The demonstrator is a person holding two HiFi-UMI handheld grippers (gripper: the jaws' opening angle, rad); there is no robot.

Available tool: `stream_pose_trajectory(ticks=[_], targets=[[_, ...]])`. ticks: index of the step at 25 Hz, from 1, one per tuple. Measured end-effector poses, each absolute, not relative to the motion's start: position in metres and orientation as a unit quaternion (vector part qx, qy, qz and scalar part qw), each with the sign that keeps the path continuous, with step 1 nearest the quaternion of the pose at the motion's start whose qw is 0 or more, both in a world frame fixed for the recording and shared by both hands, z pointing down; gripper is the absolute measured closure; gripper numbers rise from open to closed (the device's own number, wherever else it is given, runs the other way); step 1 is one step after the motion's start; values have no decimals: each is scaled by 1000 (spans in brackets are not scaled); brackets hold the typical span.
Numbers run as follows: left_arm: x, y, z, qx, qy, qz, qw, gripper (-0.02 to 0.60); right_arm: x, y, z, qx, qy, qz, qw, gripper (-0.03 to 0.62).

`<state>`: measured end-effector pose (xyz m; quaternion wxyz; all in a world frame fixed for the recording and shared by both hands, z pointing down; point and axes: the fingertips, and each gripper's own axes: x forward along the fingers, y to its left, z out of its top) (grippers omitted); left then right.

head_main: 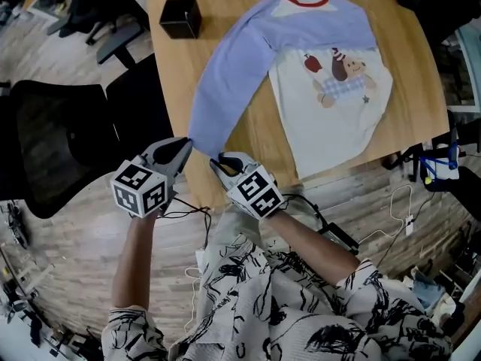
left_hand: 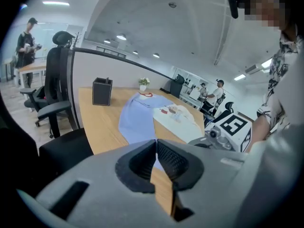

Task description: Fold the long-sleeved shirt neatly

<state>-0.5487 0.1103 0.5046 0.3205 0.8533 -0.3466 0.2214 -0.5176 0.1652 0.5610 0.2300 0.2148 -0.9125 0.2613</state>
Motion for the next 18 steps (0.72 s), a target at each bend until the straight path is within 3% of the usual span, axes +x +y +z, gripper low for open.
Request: stream_pose_trajectory(ticks=[5, 9, 18], targets=[[-566, 113, 513, 845, -340, 289, 293, 565, -510, 159, 544, 222, -918, 245, 221, 577], [-568, 100, 491, 854, -337, 274, 287, 565, -507, 149, 511, 230, -927, 218, 200, 577], [-514, 15, 404, 883, -329, 274, 191, 565, -487, 96, 418, 259, -932, 211, 140, 577]])
